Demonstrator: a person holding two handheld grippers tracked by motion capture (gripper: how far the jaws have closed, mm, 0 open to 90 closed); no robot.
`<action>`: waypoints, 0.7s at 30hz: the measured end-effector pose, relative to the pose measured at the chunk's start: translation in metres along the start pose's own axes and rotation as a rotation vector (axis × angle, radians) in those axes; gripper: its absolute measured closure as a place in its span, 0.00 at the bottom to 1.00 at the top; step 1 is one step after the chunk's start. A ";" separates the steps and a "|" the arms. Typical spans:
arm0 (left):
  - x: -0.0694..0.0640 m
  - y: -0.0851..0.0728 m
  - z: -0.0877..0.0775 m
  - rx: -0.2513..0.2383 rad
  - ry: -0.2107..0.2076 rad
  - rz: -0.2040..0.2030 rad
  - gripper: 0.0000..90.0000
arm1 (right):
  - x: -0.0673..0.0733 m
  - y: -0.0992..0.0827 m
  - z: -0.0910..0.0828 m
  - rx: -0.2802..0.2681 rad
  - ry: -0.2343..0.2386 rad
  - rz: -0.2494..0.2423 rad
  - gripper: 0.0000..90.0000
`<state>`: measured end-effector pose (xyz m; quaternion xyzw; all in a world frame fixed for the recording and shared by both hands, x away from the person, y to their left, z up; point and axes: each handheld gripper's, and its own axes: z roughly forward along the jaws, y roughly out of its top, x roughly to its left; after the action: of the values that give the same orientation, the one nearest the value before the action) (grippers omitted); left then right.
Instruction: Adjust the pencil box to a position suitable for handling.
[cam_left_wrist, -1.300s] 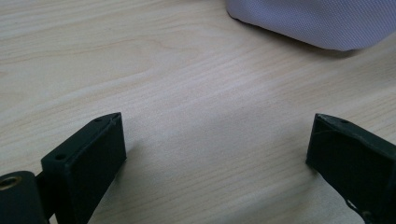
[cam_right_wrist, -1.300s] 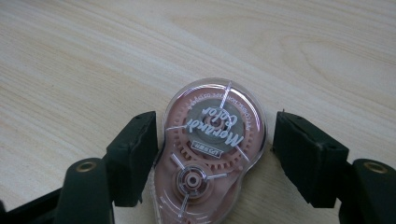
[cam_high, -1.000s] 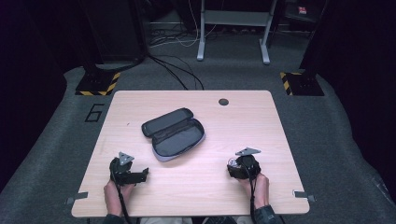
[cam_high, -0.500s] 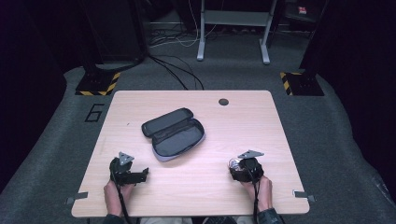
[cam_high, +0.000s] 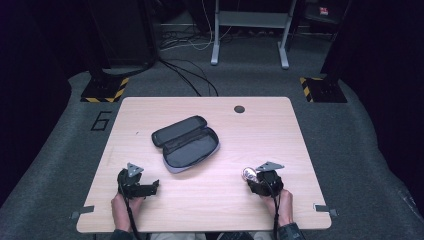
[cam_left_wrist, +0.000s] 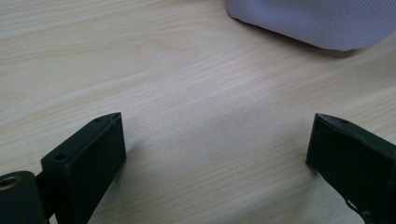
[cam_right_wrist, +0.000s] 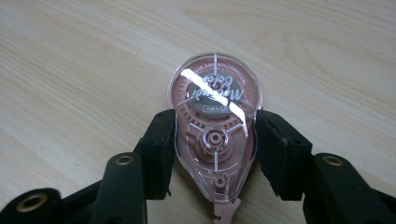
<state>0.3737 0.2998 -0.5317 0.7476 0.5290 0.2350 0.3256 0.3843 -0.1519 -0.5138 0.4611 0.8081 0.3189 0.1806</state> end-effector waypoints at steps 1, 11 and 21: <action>0.000 0.000 0.000 0.000 0.000 0.001 0.05 | 0.001 0.001 -0.002 -0.010 -0.003 -0.006 0.55; 0.000 0.000 0.000 0.000 0.000 0.000 0.05 | -0.005 0.003 -0.024 -0.069 -0.025 -0.012 0.55; 0.000 0.000 0.000 -0.001 0.000 0.001 0.05 | -0.029 -0.005 -0.044 -0.104 -0.089 0.039 0.55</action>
<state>0.3737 0.2998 -0.5317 0.7476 0.5288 0.2353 0.3257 0.3701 -0.1938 -0.4856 0.4804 0.7726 0.3430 0.2336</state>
